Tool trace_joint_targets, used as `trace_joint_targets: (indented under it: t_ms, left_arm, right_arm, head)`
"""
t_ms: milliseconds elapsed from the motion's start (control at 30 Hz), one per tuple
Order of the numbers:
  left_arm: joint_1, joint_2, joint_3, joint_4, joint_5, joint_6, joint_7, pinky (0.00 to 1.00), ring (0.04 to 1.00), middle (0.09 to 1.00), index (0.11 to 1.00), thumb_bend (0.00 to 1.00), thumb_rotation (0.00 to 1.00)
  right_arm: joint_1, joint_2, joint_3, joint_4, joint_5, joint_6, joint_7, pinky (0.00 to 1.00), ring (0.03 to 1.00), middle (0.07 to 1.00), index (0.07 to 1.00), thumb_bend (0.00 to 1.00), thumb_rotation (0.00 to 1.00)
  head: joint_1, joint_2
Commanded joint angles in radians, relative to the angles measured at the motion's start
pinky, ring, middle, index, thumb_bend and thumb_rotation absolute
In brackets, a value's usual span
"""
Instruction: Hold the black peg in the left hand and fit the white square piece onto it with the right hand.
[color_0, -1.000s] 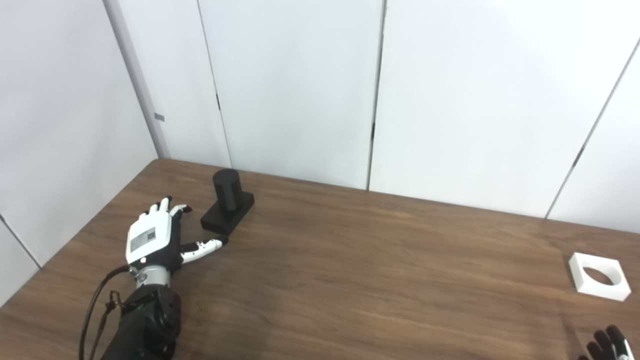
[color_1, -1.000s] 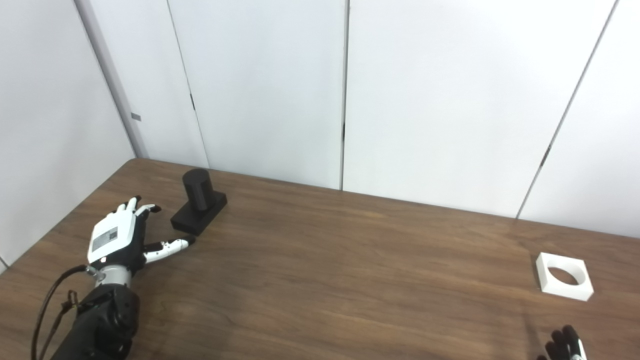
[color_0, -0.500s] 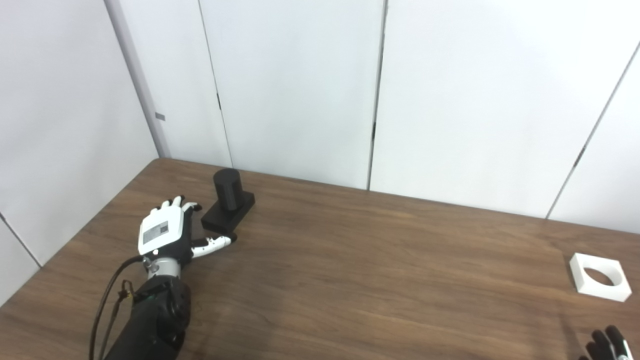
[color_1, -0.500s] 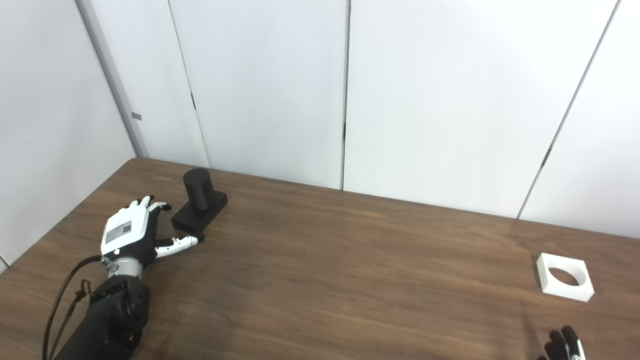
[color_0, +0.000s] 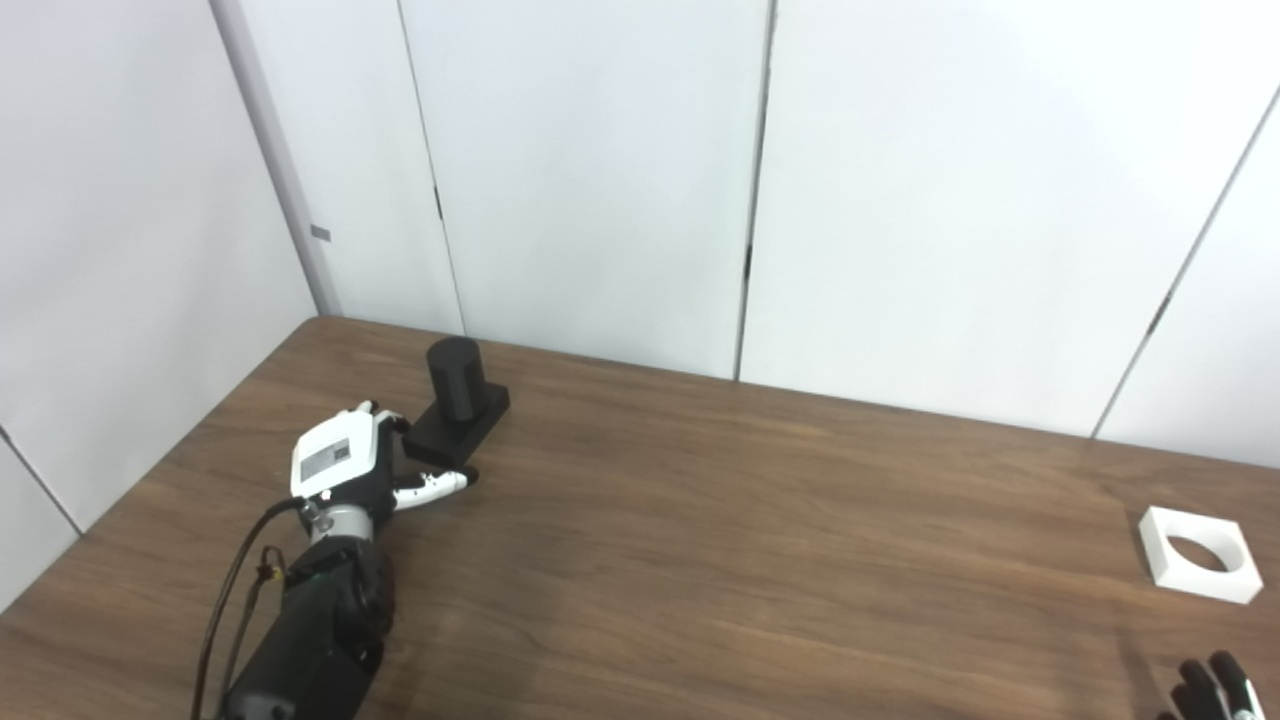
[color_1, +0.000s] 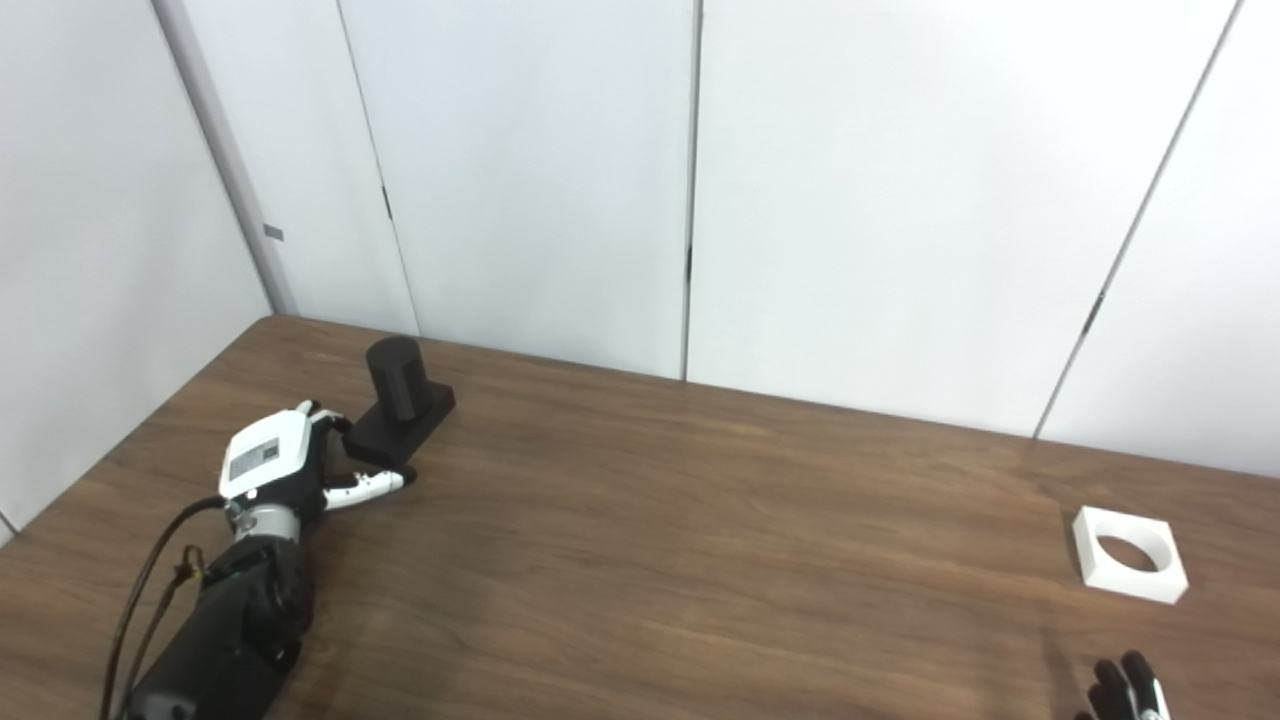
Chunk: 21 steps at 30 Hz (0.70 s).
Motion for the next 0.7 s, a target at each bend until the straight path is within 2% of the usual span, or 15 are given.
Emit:
trace_joint_targets:
  t_ms: [0,233,433,667]
  left_arm:
    - [-0.058,0.021,0.006,-0.002,0.025,0.003,0.030,0.97,0.969,0.952,0.777,0.94,0.63]
    - [-0.077,0.009,0.013,0.011,0.047,0.003,0.014,1.00,0.971,0.946,0.775,0.94,0.64]
    - [-0.082,0.000,0.019,0.012,0.065,0.003,0.005,0.98,0.955,0.923,0.764,0.92,0.65]
    - [-0.103,-0.007,0.019,0.044,0.075,0.003,0.032,0.94,0.924,0.882,0.725,0.90,0.64]
  right_arm:
    - [0.001,0.027,0.007,-0.008,-0.001,0.006,0.002,1.00,1.000,0.984,1.000,0.71,1.00]
    - [0.003,0.027,0.006,-0.012,0.004,0.011,0.002,1.00,1.000,0.981,1.000,0.71,1.00]
    - [0.005,0.027,0.008,-0.020,0.004,0.012,0.003,1.00,1.000,0.988,1.000,0.70,1.00]
    - [0.006,0.030,0.011,-0.027,-0.007,0.025,-0.004,1.00,1.000,0.989,1.000,0.71,1.00]
  head:
    - [0.000,0.001]
    - [-0.002,0.008]
    - [-0.004,0.011]
    - [-0.006,0.010]
